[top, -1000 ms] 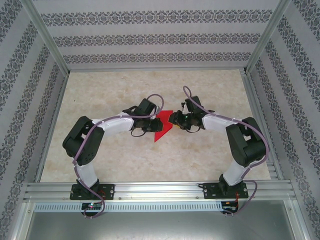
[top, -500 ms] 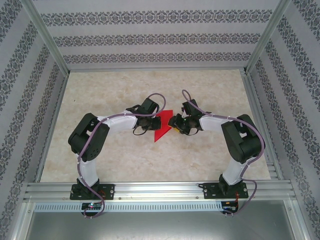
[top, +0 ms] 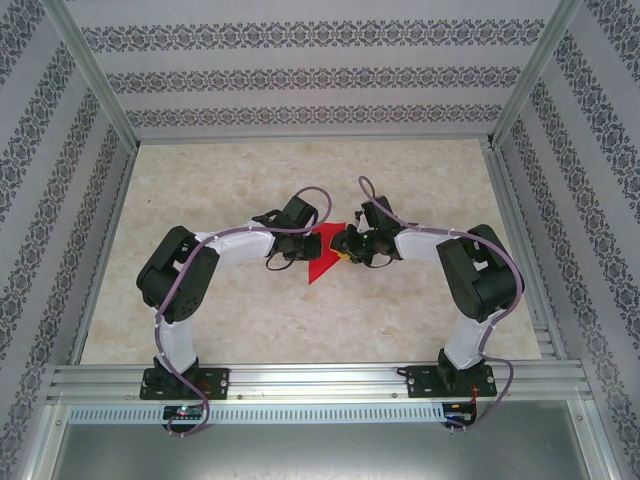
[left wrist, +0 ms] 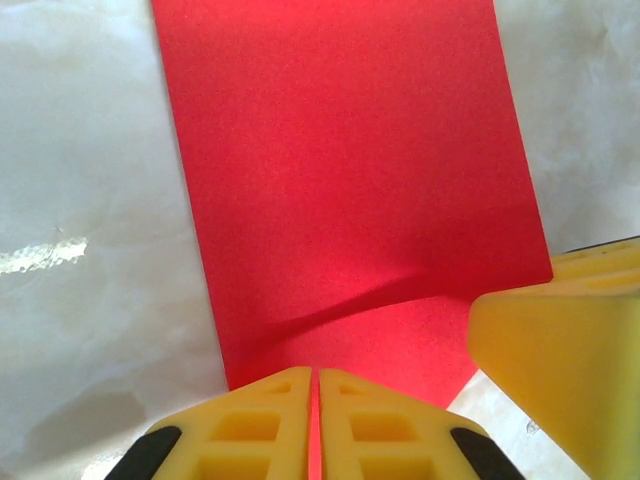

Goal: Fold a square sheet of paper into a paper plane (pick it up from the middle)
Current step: Fourth fold the wing at the center of the table.

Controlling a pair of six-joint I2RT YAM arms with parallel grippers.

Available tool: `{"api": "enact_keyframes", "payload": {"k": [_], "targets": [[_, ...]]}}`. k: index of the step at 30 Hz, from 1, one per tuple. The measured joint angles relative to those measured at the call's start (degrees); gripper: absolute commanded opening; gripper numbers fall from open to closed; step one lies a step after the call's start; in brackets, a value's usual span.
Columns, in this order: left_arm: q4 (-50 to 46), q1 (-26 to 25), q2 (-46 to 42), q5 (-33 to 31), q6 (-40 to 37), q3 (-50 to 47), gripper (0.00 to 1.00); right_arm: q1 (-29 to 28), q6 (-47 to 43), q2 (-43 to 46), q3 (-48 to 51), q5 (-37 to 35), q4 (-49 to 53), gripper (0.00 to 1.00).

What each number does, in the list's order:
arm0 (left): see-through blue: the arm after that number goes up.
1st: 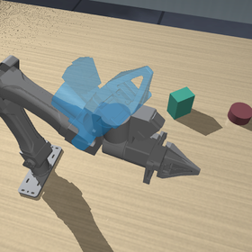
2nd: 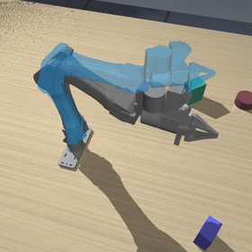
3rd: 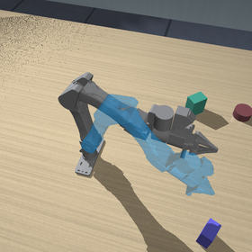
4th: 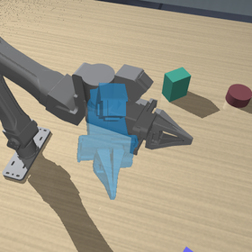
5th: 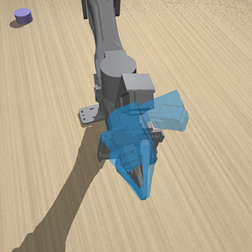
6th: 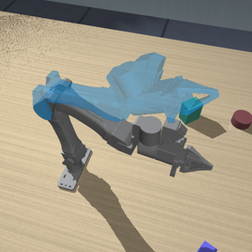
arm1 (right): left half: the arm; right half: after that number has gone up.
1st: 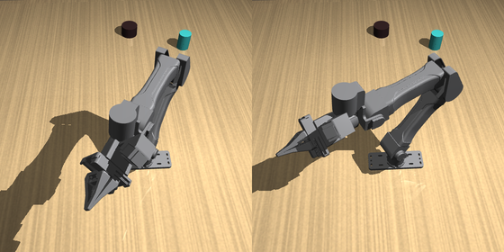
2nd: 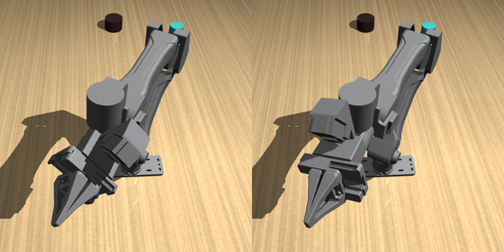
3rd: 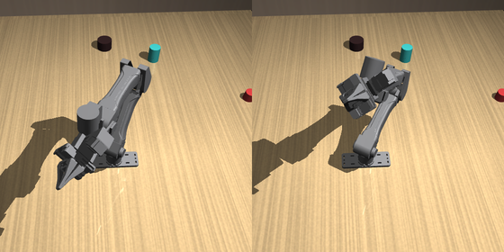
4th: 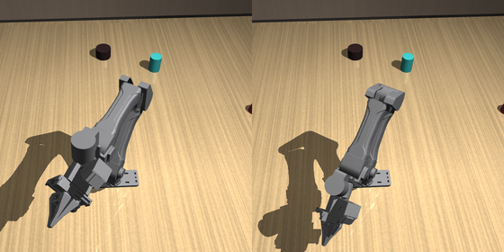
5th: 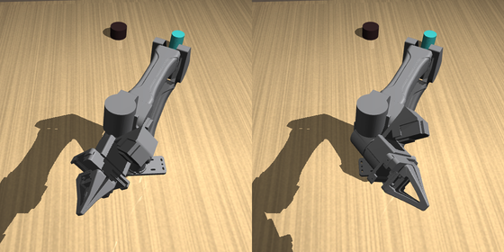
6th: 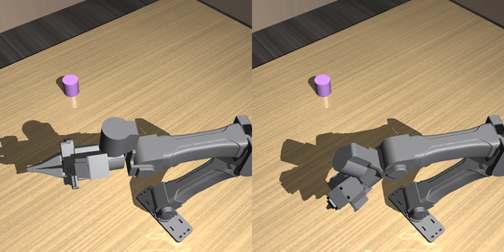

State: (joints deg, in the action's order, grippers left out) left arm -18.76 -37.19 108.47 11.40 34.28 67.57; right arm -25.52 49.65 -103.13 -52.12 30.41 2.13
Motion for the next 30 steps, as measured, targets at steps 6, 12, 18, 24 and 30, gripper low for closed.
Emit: {"api": "enact_keyframes", "payload": {"k": [6, 12, 18, 24, 30], "targets": [[-0.24, 0.0, -0.02, -0.15, -0.15, -0.04, 0.15, 0.02, 0.39, 0.0, 0.02, 1.03, -1.97, 0.1], [-0.02, 0.0, -3.17, -0.2, -1.46, -3.54, 0.24, -0.35, 0.9, 0.83, 0.02, -1.01, -0.83, 0.05], [1.97, 0.0, -11.8, 0.07, -4.5, -10.4, 0.39, -4.31, 4.94, 6.91, 0.02, -7.82, 2.56, 0.04], [6.19, 0.0, -19.41, 0.24, -7.72, -15.39, 0.47, -7.85, 12.52, 10.08, 0.02, -13.57, 3.48, 0.04], [8.2, 0.0, -23.45, 0.02, -10.36, -17.51, 0.51, -8.61, 17.68, 10.1, -0.46, -17.59, 4.52, 0.04]]}}
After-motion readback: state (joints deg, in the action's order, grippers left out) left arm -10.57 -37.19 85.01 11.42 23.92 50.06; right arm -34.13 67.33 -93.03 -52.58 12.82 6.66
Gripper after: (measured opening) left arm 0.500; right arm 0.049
